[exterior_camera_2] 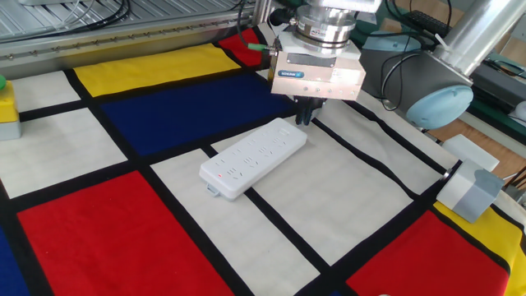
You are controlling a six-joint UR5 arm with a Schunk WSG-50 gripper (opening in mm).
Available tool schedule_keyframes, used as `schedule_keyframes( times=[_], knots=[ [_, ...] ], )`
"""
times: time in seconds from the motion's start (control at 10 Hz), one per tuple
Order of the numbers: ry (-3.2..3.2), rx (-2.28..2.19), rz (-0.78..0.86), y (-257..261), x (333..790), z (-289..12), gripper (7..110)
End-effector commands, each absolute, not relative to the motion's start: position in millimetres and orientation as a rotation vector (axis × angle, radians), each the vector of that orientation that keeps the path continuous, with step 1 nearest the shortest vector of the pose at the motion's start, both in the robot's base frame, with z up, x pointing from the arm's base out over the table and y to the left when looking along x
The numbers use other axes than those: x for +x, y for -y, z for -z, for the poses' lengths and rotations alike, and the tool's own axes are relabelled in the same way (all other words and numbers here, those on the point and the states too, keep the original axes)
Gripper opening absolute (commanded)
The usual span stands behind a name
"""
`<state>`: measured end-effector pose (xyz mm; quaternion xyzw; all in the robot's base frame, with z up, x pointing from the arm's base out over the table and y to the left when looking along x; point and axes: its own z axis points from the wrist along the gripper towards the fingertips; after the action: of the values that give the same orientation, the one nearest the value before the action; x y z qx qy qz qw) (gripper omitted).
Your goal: Turn off the power strip by pressing the button
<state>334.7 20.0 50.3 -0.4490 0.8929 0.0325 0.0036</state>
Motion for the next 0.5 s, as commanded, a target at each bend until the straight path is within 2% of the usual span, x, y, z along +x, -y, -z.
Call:
schedule_keyframes(
  times=[0.0,0.1,0.2,0.4],
  knots=[
    [-2.596,-1.674,-0.14,-30,339,-53,7],
    [-2.51,-1.712,-0.214,-46,341,-55,7],
    [-2.426,-1.813,-0.219,-40,334,-50,7],
    [-2.388,-1.973,-0.068,-7,329,-48,7]
  ],
)
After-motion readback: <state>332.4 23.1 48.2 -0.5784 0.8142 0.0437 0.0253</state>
